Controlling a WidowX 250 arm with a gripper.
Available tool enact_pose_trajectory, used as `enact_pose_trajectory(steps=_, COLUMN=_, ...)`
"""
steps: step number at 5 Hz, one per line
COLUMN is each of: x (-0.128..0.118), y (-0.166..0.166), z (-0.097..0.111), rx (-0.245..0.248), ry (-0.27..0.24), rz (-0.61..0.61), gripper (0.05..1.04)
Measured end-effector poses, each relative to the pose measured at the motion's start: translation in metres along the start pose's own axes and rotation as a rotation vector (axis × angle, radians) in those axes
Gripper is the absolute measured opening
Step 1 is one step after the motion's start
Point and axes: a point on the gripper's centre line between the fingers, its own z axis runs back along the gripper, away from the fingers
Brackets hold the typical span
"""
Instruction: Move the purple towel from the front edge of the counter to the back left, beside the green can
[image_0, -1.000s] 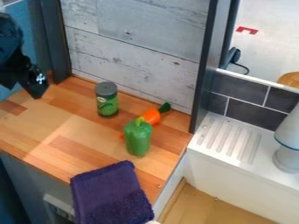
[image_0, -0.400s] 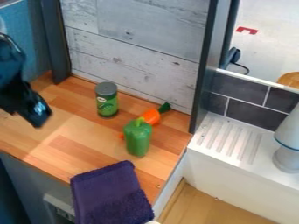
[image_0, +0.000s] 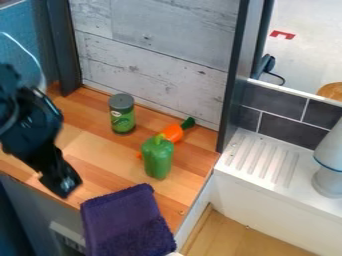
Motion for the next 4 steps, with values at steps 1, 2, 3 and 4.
enact_pose_trajectory(steps=1, x=-0.007, y=-0.015, z=-0.02, rx=-0.008, ry=0.034, rz=-0.055, gripper=1.001)
enact_pose_trajectory(steps=2, x=-0.008, y=-0.026, z=-0.033, rx=-0.021, ry=0.051, rz=-0.085, gripper=1.001)
enact_pose_trajectory(steps=3, x=-0.007, y=-0.034, z=-0.042, rx=-0.04, ry=0.069, rz=-0.079, gripper=1.001)
enact_pose_trajectory(steps=4, x=-0.006, y=-0.037, z=-0.05, rx=-0.043, ry=0.078, rz=-0.067, gripper=1.001)
